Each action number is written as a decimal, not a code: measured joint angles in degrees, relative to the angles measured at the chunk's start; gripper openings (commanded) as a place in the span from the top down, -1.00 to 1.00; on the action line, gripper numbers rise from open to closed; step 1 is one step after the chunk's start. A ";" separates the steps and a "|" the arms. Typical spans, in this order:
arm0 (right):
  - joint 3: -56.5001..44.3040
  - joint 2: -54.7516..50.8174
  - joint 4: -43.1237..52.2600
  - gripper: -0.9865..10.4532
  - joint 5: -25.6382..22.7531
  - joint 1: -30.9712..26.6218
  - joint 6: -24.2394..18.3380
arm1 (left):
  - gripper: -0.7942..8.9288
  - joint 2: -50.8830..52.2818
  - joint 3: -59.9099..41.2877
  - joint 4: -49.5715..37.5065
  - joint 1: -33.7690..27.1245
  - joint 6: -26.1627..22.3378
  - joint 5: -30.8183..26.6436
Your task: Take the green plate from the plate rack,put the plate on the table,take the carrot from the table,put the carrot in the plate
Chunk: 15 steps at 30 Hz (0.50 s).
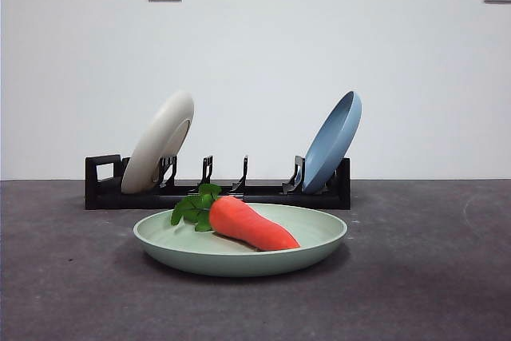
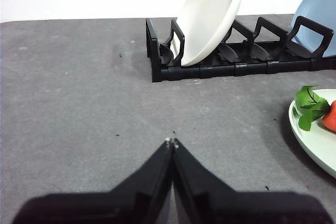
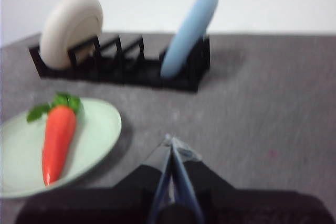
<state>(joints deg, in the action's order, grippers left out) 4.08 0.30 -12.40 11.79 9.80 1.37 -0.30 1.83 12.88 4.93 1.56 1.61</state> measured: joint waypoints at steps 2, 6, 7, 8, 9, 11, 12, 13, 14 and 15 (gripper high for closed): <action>-1.53 0.00 0.07 0.82 0.02 -0.02 0.50 | 0.84 0.00 0.00 0.00 0.00 0.00 -0.07; -2.19 -0.07 0.76 0.82 -0.24 -0.02 0.81 | 0.84 0.00 0.00 0.00 0.00 0.02 -0.04; -2.23 -0.07 0.83 0.82 -0.35 -0.02 0.79 | 0.84 0.00 0.00 0.00 0.00 0.02 -0.07; -2.23 -0.07 0.85 0.82 -0.79 -0.02 0.81 | 0.84 0.00 0.00 0.00 0.00 0.02 -0.04; -2.23 -0.07 0.83 0.82 -1.36 -0.02 0.79 | 0.84 0.00 0.00 0.00 0.00 0.02 -0.04; -2.25 -0.07 0.85 0.82 -1.64 -0.02 0.87 | 0.84 0.00 0.00 0.00 0.00 0.02 -0.04; -2.27 -0.07 0.85 0.82 -1.55 -0.02 0.96 | 0.84 0.00 0.00 0.00 0.00 0.02 -0.04; -2.27 -0.07 0.87 0.82 -1.55 -0.02 0.98 | 0.84 0.00 0.00 0.00 0.00 0.02 -0.04; -2.27 -0.07 0.85 0.83 -1.53 -0.02 1.01 | 0.84 0.00 0.00 0.00 0.00 0.02 -0.04; -2.27 -0.07 0.85 0.82 -1.55 -0.02 1.01 | 0.84 0.00 0.00 0.00 0.00 0.02 -0.04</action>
<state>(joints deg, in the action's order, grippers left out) 1.80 0.23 -11.55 10.24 9.78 2.37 -0.30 1.83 12.88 4.93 1.58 1.56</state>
